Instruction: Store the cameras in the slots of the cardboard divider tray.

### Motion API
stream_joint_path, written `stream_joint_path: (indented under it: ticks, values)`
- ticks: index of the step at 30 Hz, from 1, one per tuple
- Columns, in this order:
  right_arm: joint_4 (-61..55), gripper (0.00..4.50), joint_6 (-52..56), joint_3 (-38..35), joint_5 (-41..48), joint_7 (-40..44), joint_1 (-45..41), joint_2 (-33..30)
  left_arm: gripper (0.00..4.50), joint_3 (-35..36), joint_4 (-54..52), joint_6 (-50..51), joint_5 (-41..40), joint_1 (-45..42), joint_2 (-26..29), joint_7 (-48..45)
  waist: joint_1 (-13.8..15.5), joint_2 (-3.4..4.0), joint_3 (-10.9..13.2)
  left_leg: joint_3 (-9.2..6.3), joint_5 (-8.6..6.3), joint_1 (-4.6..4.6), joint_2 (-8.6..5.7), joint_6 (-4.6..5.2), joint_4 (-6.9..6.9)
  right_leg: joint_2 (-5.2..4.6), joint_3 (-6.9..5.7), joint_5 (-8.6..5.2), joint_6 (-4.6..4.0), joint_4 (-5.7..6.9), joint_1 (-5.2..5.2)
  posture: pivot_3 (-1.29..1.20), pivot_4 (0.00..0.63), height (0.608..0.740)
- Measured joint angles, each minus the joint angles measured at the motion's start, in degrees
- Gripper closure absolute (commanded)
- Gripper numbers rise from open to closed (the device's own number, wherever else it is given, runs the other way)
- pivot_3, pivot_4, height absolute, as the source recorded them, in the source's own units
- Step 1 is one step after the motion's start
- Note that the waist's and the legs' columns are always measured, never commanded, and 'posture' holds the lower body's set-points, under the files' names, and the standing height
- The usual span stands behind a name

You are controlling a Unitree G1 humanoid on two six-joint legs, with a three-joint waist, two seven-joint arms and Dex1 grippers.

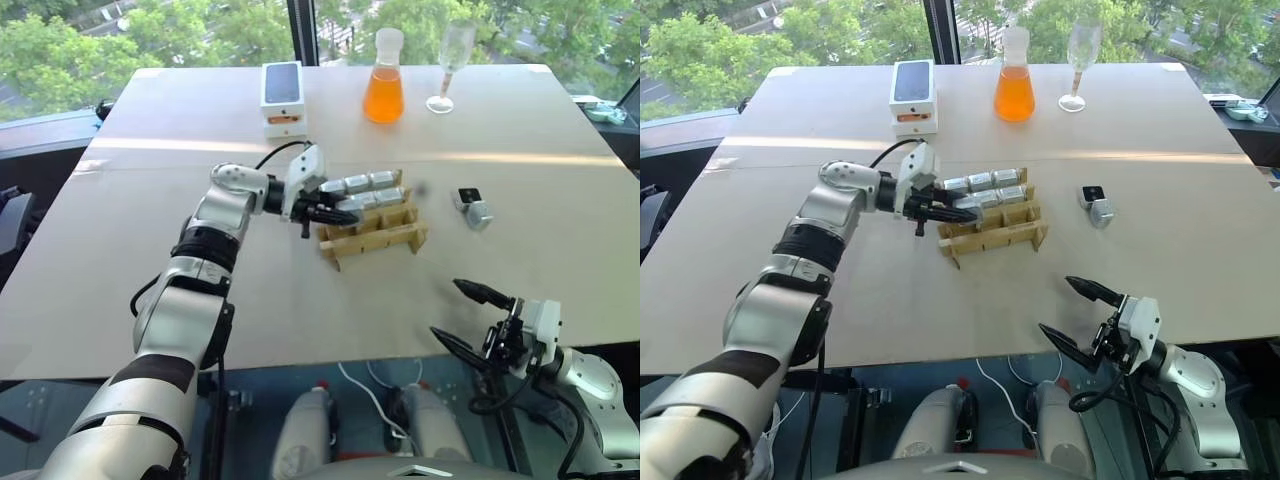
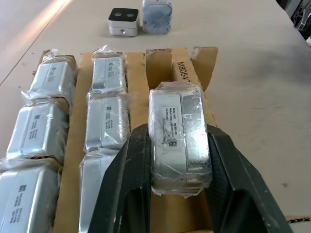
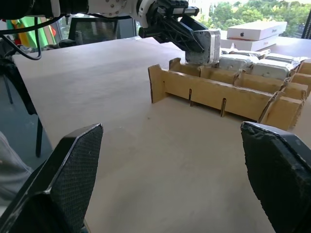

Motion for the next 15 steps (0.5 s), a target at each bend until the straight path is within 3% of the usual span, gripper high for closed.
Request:
stream_joint_path:
  ticks: [6,15]
  values:
    - [0.0,0.02,0.0,0.1,-0.1,-0.4,0.0,0.2,3.66,0.7,0.0,-0.5,0.6,0.2,2.2,-0.1,0.1,0.0,0.0,-0.01,0.0,0.0,0.0,0.0,0.01,-0.01,-0.01,0.0,0.0,0.01,0.01,0.0,0.15,0.74]
    - [0.0,0.02,0.0,0.2,-0.2,-1.1,-1.7,0.2,3.66,0.6,-3.5,-0.7,0.8,3.0,1.2,-0.5,0.1,-0.02,0.0,0.0,0.0,0.0,-0.01,0.0,0.03,-0.02,-0.01,0.01,-0.01,0.01,0.02,0.0,0.15,0.74]
